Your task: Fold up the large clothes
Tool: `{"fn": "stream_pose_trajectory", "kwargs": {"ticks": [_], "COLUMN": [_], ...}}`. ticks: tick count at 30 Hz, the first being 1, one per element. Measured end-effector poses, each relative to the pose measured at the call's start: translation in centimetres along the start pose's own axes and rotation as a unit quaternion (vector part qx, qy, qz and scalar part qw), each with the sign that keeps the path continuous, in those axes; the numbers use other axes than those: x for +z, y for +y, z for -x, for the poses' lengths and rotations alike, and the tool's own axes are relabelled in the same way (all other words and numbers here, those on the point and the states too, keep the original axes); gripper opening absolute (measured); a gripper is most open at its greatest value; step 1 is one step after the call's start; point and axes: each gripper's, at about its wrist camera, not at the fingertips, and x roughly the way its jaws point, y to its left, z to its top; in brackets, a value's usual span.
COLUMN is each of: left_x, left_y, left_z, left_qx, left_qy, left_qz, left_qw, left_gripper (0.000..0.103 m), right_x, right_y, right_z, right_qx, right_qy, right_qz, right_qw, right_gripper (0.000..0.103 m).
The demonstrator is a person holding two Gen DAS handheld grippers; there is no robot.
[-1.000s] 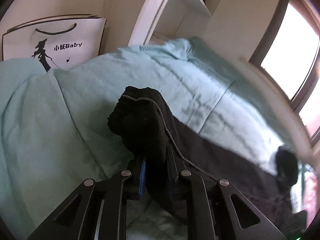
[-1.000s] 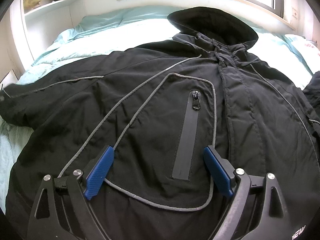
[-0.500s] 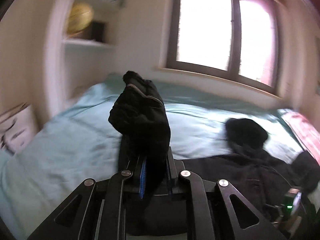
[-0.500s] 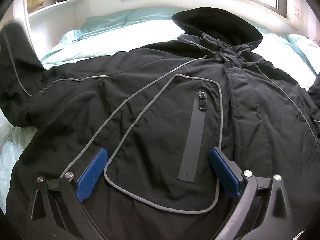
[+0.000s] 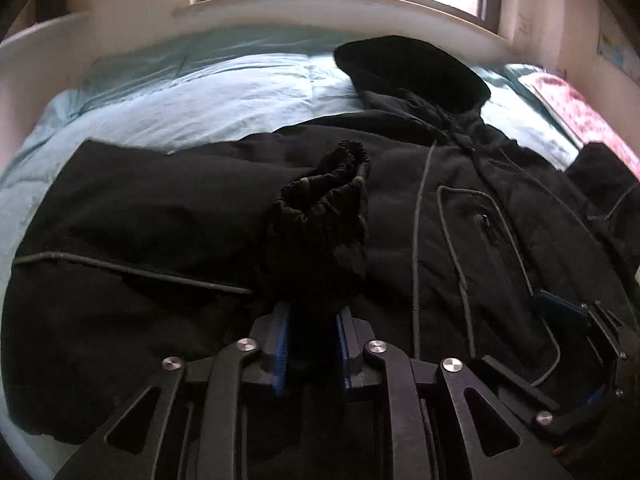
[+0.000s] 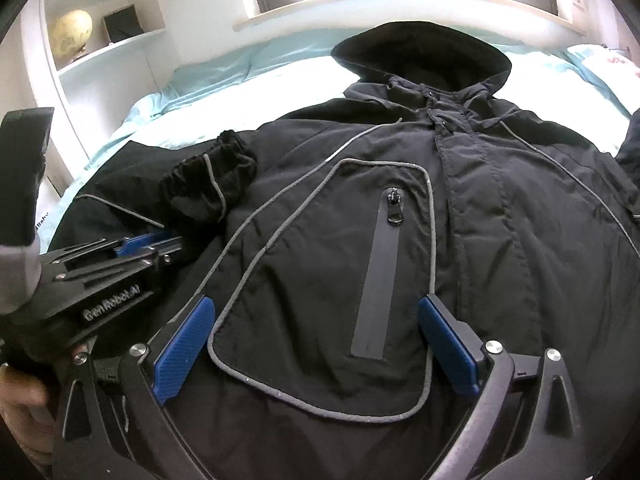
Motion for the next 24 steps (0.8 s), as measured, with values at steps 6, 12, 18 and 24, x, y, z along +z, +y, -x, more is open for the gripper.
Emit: {"fn": "stream_pose_trajectory", "kwargs": {"ticks": [6,12,18,24], "left_x": [0.7,-0.7,-2.8,-4.1], "left_y": [-1.5,1.2,7.0,10.2], "left_z": [3.3,9.7,13.5,14.1], "left_qx": [-0.061,-0.111,-0.087,-0.068], "left_qy": [-0.002,-0.033,-0.059,-0.07], "left_qz": [-0.006,0.039,0.108,0.147], "left_qw": [0.9981,0.9925,0.9885,0.9843], "left_gripper": [0.058,0.059,0.06,0.06], "right_x": [0.1,0.9,2.1,5.6], "right_y": [-0.3,-1.8,-0.7,3.2], "right_z": [0.7,3.3,5.3,3.5], "right_qx": [0.007,0.038,0.016,0.032], "right_qy": [-0.003,-0.003,0.001,0.038], "right_qz": [-0.009,-0.054,-0.023,0.016], "right_qw": [1.0,0.998,1.0,0.999], "right_gripper": [0.101,0.101,0.101,0.101]}}
